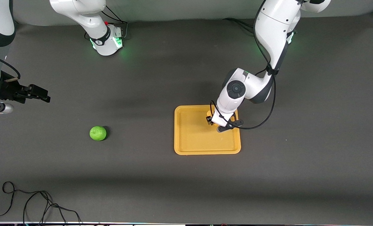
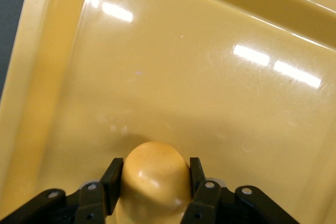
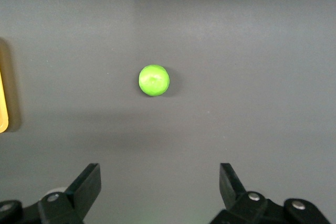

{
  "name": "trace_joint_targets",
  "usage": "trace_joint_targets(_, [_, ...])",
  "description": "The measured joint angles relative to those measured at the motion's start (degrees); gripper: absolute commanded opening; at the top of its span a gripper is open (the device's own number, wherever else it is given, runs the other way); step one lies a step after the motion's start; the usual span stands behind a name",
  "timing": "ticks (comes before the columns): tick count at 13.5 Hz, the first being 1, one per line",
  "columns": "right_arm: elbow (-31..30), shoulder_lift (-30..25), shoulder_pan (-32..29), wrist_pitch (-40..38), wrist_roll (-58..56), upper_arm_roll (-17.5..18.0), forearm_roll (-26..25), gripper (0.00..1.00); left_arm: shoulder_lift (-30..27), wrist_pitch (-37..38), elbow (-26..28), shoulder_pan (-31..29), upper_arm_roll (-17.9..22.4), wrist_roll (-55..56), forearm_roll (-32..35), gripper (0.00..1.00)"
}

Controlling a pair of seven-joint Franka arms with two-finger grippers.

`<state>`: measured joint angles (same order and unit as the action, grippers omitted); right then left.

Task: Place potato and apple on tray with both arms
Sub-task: 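Lower the potato onto the tray and open the left gripper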

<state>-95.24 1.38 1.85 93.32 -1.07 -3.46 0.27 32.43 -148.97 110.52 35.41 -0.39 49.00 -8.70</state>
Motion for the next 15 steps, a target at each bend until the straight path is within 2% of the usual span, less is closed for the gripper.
trace_joint_targets(9, [0.0, 0.0, 0.0, 0.0, 0.0, 0.0, 0.0, 1.00, 0.1, -0.1, -0.3, -2.4, 0.8, -2.3, 0.1, 0.39])
trace_joint_targets(10, [0.0, 0.0, 0.0, 0.0, 0.0, 0.0, 0.0, 1.00, 0.1, -0.1, -0.4, -2.4, 0.8, -2.3, 0.1, 0.58])
trace_joint_targets(11, [0.0, 0.0, 0.0, 0.0, 0.0, 0.0, 0.0, 1.00, 0.2, -0.1, -0.4, -2.5, 0.8, -2.3, 0.1, 0.91])
trace_joint_targets(12, [0.0, 0.0, 0.0, 0.0, 0.0, 0.0, 0.0, 1.00, 0.3, -0.1, -0.5, -2.5, 0.8, -2.3, 0.1, 0.99])
trace_joint_targets(15, [0.0, 0.0, 0.0, 0.0, 0.0, 0.0, 0.0, 1.00, 0.7, -0.1, -1.1, -2.5, 0.8, -2.3, 0.1, 0.99])
